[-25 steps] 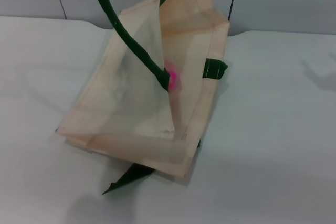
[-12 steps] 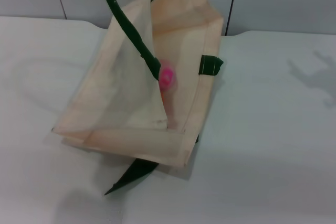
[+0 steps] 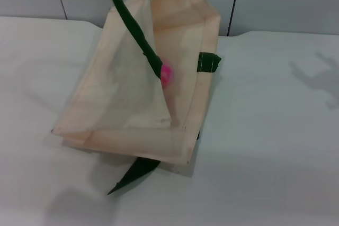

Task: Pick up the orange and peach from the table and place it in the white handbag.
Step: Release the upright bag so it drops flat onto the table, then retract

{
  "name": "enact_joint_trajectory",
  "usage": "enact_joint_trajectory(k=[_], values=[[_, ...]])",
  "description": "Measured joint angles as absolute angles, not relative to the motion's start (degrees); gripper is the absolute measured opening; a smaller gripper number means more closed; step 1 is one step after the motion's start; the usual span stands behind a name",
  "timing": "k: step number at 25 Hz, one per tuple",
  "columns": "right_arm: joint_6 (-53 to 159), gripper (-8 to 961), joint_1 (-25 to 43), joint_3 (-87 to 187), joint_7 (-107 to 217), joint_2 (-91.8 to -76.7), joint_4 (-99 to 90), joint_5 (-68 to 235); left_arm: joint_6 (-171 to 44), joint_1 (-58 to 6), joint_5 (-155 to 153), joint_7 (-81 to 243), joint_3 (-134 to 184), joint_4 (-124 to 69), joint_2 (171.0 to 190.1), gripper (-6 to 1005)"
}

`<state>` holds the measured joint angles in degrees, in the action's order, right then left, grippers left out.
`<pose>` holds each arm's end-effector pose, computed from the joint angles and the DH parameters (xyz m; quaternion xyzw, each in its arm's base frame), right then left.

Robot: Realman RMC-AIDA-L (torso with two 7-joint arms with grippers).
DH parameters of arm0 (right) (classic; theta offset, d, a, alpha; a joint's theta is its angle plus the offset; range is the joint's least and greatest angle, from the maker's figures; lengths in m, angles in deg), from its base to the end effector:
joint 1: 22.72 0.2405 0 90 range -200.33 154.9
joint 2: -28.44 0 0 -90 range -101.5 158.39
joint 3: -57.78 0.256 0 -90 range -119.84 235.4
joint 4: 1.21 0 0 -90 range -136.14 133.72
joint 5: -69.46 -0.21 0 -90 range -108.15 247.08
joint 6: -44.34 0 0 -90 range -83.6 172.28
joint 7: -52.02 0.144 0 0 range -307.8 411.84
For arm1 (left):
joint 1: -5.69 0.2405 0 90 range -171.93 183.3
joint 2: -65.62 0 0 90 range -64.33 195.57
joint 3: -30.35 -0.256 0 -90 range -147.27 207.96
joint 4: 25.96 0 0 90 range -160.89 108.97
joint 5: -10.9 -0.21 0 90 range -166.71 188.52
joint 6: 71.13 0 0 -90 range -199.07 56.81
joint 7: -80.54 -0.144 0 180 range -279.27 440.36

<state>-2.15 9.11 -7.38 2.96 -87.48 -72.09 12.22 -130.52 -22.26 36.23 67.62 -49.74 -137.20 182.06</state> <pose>0.1765 0.4452 0.0927 -0.8356 0.2870 0.1804 0.4322 -0.0590 0.3814 0.1259 -0.8254 -0.2078 -0.1524 0.5023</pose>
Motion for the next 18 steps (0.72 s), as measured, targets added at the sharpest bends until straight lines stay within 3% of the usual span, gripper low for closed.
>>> enact_joint_trajectory(k=[18], values=[[-4.6,864,10.27,-6.57,2.85,-87.48,-71.36,12.26,-125.62,-21.98,53.2,54.05,-48.94,-130.09,182.02,543]])
